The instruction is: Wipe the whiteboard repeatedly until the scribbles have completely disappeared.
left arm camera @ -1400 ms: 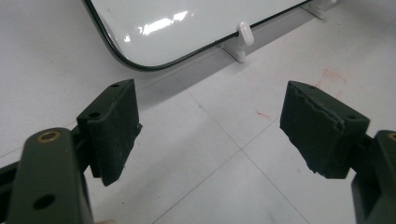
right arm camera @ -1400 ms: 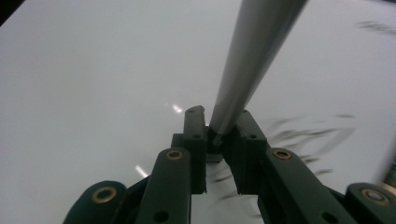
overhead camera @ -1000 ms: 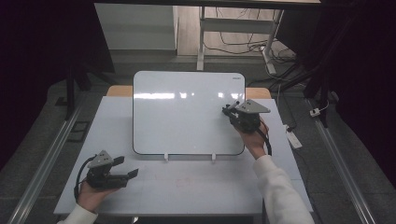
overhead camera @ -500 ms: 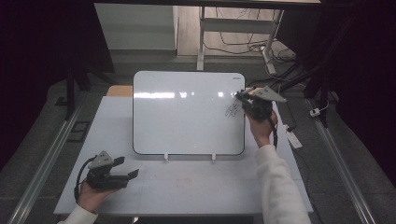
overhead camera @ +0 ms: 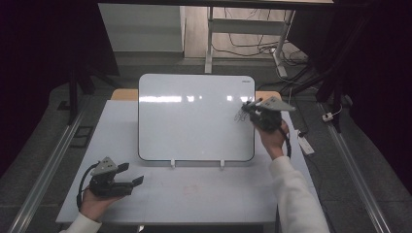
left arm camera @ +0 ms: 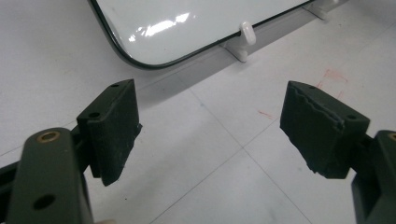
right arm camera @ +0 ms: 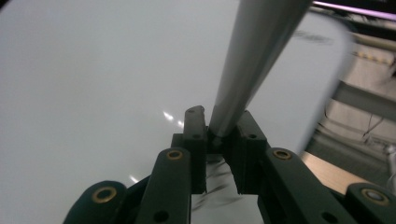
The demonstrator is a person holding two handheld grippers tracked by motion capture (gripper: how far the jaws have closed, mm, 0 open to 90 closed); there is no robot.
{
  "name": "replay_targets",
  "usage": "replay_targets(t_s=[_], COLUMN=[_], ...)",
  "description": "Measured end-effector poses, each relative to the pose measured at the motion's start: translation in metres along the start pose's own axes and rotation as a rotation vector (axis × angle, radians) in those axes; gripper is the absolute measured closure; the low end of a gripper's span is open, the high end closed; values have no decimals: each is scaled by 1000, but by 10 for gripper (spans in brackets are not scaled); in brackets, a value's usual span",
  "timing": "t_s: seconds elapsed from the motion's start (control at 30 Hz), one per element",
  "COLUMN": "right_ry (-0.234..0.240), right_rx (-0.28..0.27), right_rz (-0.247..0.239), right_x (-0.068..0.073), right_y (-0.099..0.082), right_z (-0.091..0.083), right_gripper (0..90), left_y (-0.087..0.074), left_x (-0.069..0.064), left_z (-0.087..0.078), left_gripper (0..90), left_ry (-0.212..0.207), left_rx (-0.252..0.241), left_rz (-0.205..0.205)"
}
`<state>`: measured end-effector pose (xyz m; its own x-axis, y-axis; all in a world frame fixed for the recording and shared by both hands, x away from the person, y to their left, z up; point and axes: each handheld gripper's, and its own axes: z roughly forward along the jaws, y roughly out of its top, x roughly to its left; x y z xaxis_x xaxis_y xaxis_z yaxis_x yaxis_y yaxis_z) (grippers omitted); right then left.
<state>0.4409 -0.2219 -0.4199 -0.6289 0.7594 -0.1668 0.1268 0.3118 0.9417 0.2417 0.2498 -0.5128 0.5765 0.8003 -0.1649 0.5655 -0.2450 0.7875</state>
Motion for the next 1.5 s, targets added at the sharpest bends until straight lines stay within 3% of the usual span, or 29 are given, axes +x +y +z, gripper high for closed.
replay_targets(t_s=[0.03,0.07,0.17,0.23,0.33,0.37,0.4,0.43,0.53,0.6,0.67,0.77,0.83,0.9,0.97,1.0,1.07,1.1,1.17,1.23,1.33,1.4,1.5], right_ry=[3,2,-68,-69,27,59,52,43,-54,-67,-51,62,95,77,-4,-22,-21,-1,55,60,8,15,75], right_rx=[11,7,-45,-57,-11,5,18,17,-32,-50,-38,2,22,10,-10,-21,-33,-23,8,21,-11,-14,20], right_rz=[-52,-51,67,105,36,-11,-66,-68,38,91,62,13,-34,-34,-13,18,61,49,-20,-62,26,59,-14], right_x=[7,6,-15,-19,4,14,21,20,-5,-17,-10,15,30,29,17,9,5,10,27,32,12,9,27], right_y=[-2,-2,1,2,-3,-6,-6,-5,4,7,6,-6,-15,-15,-11,-10,-10,-11,-16,-19,-19,-21,-28], right_z=[0,-1,-4,-3,0,2,2,3,2,2,2,3,2,0,-3,-4,-5,-5,-3,-4,-10,-13,-12], right_gripper=[778,778,778,778,778,778,778,778,778,778,778,778,778,778,778,778,778,778,778,778,778,778,778], left_y=[0,0,0,1,0,0,0,0,0,0,0,0,0,0,0,0,1,1,0,0,0,0,0], left_x=[0,0,-2,-3,-1,0,0,0,-2,-2,-1,0,0,-1,-2,-3,-3,-2,-1,-1,-2,-2,-1], left_z=[0,1,0,-1,0,0,1,1,-1,-2,-2,-1,-2,-2,-2,-3,-3,-3,-2,-1,-3,-4,-1], left_gripper=[206,206,206,206,206,206,206,206,206,206,206,206,206,206,206,206,206,206,206,206,206,206,206], left_ry=[-1,-1,0,-1,0,-2,-1,0,0,3,1,0,1,2,3,3,3,4,3,3,4,5,5], left_rx=[2,4,2,-1,0,1,3,6,1,-4,-4,-1,-3,-4,-5,-6,-6,-6,-5,-2,-5,-10,-3], left_rz=[0,1,5,8,3,0,1,3,5,4,2,4,3,3,7,8,7,8,4,4,8,6,2])
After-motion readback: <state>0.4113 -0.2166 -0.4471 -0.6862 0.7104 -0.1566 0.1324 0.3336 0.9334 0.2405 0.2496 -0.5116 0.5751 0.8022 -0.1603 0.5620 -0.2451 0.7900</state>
